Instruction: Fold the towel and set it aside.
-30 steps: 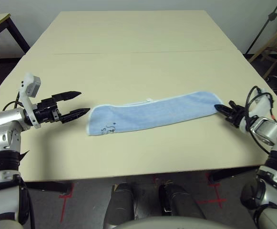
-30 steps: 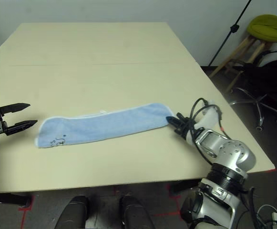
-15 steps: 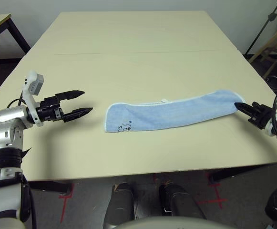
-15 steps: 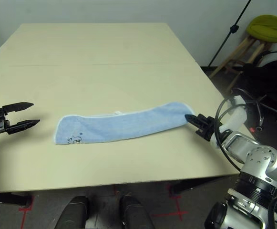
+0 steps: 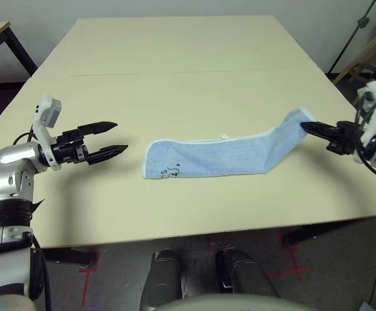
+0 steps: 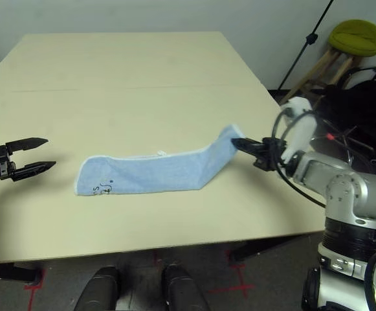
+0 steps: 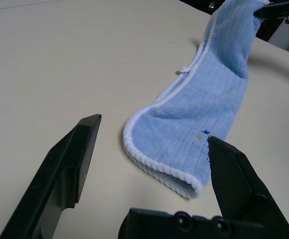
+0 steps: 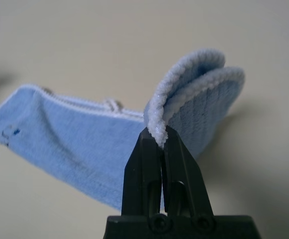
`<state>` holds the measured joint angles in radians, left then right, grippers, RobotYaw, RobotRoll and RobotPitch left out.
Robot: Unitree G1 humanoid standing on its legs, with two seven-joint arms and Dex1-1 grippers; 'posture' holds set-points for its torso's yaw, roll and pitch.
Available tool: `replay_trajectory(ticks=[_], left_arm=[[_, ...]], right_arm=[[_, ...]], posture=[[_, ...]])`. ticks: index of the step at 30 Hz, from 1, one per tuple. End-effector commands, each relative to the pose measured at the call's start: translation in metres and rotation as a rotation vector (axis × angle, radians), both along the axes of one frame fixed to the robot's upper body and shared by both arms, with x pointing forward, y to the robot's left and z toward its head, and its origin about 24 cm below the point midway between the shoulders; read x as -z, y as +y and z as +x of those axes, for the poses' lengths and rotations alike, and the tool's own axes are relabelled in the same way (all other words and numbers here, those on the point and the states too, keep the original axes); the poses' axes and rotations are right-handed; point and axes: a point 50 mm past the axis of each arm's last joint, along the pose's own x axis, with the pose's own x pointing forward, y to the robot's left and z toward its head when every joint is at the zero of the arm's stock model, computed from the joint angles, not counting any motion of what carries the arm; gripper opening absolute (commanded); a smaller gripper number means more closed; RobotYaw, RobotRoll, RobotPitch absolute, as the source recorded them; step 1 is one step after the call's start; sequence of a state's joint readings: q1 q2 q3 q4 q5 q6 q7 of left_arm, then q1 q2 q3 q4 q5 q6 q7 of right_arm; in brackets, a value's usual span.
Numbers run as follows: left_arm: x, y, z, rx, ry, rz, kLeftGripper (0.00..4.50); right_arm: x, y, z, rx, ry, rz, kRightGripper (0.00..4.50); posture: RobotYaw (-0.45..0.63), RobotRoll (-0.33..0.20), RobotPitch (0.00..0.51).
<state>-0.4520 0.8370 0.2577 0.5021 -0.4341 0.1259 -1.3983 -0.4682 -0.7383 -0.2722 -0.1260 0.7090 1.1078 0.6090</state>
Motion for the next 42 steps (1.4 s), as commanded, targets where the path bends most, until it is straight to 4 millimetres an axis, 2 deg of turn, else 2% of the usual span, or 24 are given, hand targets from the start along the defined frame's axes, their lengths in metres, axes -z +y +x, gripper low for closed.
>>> replay_trajectory(ticks=[1, 9, 27, 42], left_arm=[[0.001, -0.003, -0.001, 0.012, 0.003, 0.000, 4.50], [0.002, -0.004, 0.000, 0.009, 0.004, -0.001, 4.50], [-0.001, -0.004, -0.001, 0.021, 0.000, -0.011, 4.50], [0.002, -0.008, -0.004, 0.048, 0.027, -0.027, 4.50]], right_arm=[[0.007, 0.011, 0.000, -0.064, 0.019, -0.051, 0.02], [0.027, 0.031, 0.000, -0.149, 0.061, -0.090, 0.02], [0.049, 0.084, 0.003, -0.299, 0.076, -0.067, 0.02], [0.059, 0.090, 0.000, -0.317, 0.117, -0.085, 0.02]], posture=[[0.10, 0.000, 0.128], [0.10, 0.000, 0.122], [0.11, 0.000, 0.118], [0.11, 0.000, 0.114]])
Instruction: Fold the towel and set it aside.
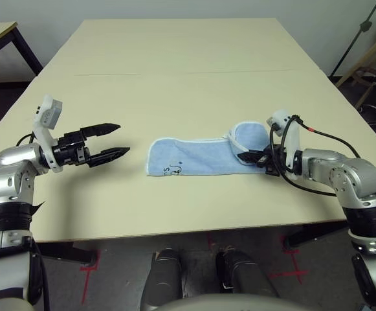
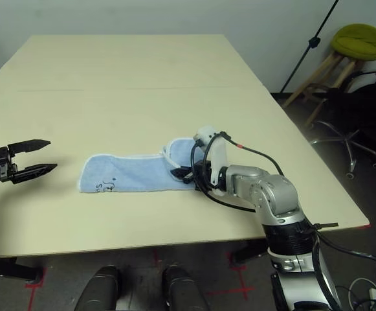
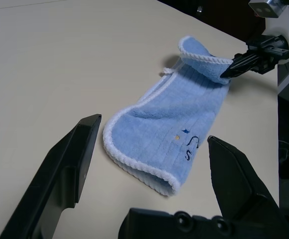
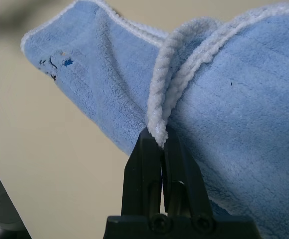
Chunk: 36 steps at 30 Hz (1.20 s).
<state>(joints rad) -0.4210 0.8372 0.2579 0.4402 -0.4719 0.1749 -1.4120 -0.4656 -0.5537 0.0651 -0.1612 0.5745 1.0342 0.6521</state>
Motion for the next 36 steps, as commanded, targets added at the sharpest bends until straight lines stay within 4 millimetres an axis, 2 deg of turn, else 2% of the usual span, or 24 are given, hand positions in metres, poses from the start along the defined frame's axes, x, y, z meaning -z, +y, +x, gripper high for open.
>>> replay_trajectory(ticks=[1, 13, 16, 23, 27, 31, 36], left_arm=[[0.002, -0.003, 0.001, 0.007, 0.007, -0.001, 4.50], [0.001, -0.005, 0.002, 0.010, 0.008, -0.004, 4.50], [0.001, -0.004, 0.004, -0.015, 0.038, -0.003, 4.50], [-0.002, -0.001, 0.006, -0.053, 0.094, -0.006, 4.50], [-0.004, -0.002, 0.008, -0.093, 0.110, -0.019, 4.50], [-0.005, -0.003, 0.011, -0.160, 0.149, -0.015, 4.50], [-0.007, -0.009, 0.014, -0.244, 0.199, -0.015, 4.50]], right_arm=[[0.004, 0.006, -0.003, -0.022, 0.012, -0.017, 0.02], [0.008, 0.021, -0.002, -0.069, 0.025, -0.028, 0.02], [-0.008, 0.022, -0.004, -0.111, 0.037, 0.023, 0.69], [-0.049, 0.008, -0.024, -0.334, -0.020, -0.030, 3.08], [-0.076, -0.012, -0.018, -0.346, -0.147, -0.093, 4.45], [-0.089, -0.033, -0.004, -0.294, -0.242, -0.162, 4.45], [-0.081, -0.054, 0.018, -0.184, -0.375, -0.165, 4.45]], posture=[[0.11, 0.000, 0.114], [0.11, 0.000, 0.116], [0.10, 0.000, 0.118], [0.10, 0.000, 0.119], [0.09, 0.000, 0.120], [0.09, 0.000, 0.122], [0.10, 0.000, 0.125]])
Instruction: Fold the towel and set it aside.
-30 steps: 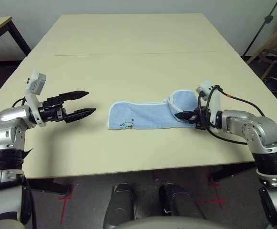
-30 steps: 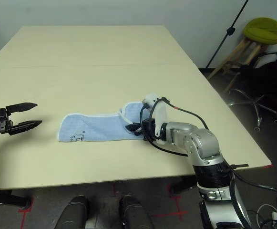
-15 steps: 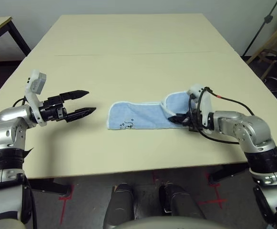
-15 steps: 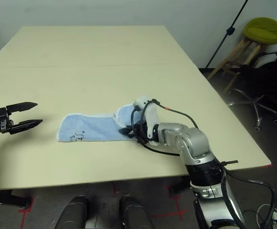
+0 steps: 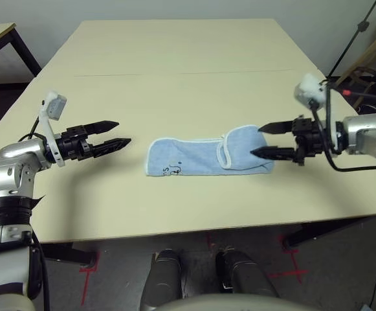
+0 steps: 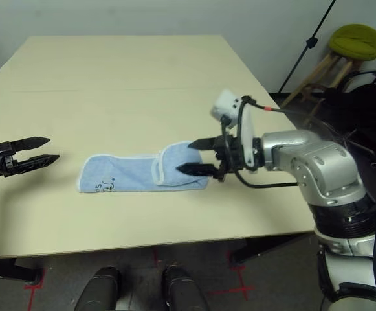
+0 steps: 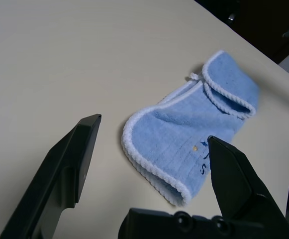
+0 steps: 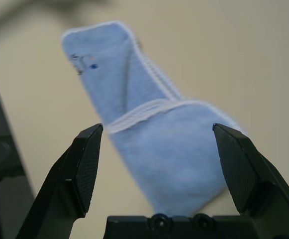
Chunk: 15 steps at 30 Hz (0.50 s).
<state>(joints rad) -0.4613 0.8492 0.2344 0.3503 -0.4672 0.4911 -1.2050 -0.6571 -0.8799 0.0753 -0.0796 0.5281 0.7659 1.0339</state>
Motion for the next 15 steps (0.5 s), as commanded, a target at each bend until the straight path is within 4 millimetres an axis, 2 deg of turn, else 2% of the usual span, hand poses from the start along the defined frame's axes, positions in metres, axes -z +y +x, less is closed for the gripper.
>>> replay_trajectory(ticks=[1, 6, 9, 13, 15], left_arm=[[-0.003, -0.006, 0.002, -0.047, 0.024, 0.034, 4.50], [-0.030, -0.036, 0.010, -0.022, -0.111, -0.028, 4.50], [-0.035, -0.055, 0.016, 0.022, -0.202, -0.017, 4.50], [-0.029, -0.056, 0.016, 0.031, -0.187, -0.015, 4.50], [-0.026, -0.055, 0.016, 0.030, -0.181, -0.004, 4.50]], right_arm=[[0.009, -0.011, 0.012, 0.069, -0.087, 0.024, 4.45], [0.020, -0.010, 0.023, 0.161, -0.142, 0.124, 4.45], [0.030, -0.010, 0.022, 0.169, -0.109, 0.156, 4.45], [0.035, -0.010, 0.021, 0.195, -0.091, 0.202, 4.45], [0.039, -0.008, 0.021, 0.203, -0.084, 0.204, 4.07]], posture=[[0.11, 0.000, 0.127], [0.12, 0.000, 0.128], [0.11, 0.000, 0.125], [0.10, 0.000, 0.121], [0.10, 0.000, 0.119]])
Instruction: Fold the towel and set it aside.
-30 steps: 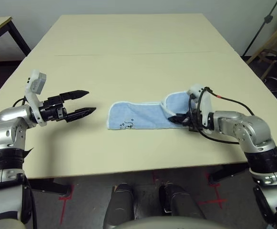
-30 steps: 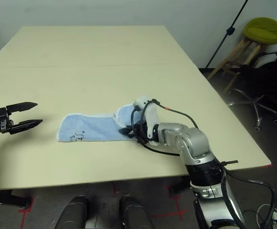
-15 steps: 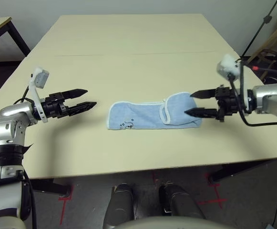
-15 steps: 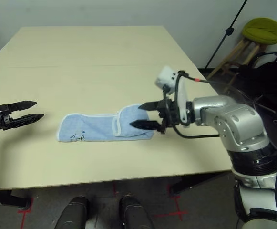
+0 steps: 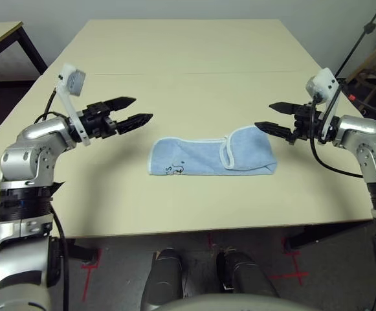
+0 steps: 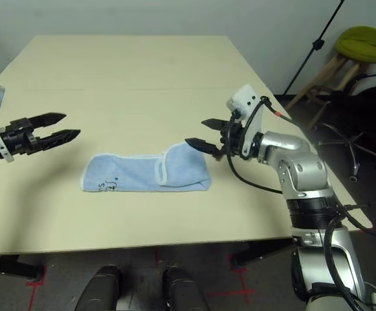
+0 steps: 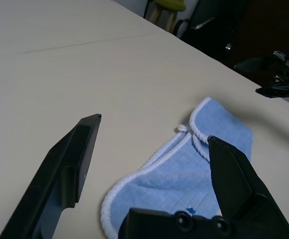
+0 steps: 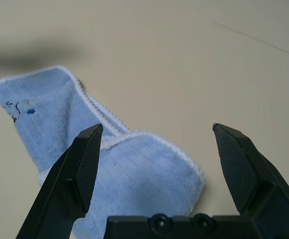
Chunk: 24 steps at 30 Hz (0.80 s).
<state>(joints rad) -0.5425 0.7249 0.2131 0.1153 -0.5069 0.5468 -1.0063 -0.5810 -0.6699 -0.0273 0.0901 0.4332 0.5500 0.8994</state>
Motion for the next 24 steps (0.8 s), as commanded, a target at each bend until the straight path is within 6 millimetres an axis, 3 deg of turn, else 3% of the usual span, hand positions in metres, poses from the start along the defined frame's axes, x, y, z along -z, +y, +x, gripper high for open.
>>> replay_trajectory(ticks=[1, 11, 12, 24], left_arm=[[0.007, 0.001, 0.000, 0.000, 0.011, 0.028, 4.50], [0.012, 0.002, -0.003, 0.028, 0.021, 0.042, 4.50], [0.012, 0.003, -0.003, 0.029, 0.022, 0.042, 4.50], [0.019, 0.008, -0.006, 0.027, 0.056, 0.060, 4.50]], right_arm=[[0.008, 0.000, -0.002, 0.013, 0.021, 0.027, 3.87], [0.039, 0.012, 0.001, 0.042, 0.046, 0.045, 0.22], [0.042, 0.013, 0.004, 0.053, 0.036, 0.040, 0.02], [0.091, 0.011, 0.011, 0.137, 0.108, 0.029, 0.02]], posture=[[0.10, 0.000, 0.117], [0.10, 0.000, 0.109], [0.10, 0.000, 0.109], [0.11, 0.000, 0.106]])
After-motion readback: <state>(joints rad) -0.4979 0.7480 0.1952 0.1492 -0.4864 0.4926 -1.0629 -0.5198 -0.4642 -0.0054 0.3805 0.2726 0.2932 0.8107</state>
